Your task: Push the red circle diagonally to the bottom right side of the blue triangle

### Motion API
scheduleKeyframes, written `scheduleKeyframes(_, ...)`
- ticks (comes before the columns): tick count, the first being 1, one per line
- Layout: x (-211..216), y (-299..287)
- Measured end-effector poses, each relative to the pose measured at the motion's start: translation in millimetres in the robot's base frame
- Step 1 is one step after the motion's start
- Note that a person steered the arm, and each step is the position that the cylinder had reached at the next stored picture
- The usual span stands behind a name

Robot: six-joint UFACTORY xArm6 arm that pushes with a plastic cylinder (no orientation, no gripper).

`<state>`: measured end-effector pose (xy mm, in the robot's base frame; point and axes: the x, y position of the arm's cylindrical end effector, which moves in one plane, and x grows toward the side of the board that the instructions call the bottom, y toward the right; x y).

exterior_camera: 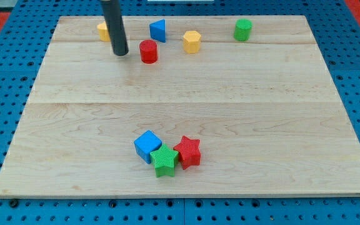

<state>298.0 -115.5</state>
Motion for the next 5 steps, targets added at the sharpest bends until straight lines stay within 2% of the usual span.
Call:
scheduleKeyframes(2,-10,74)
scheduleKeyframes(3,6,83)
scheduleKeyframes(4,-4,57)
scheduleKeyframes(5,-20,80)
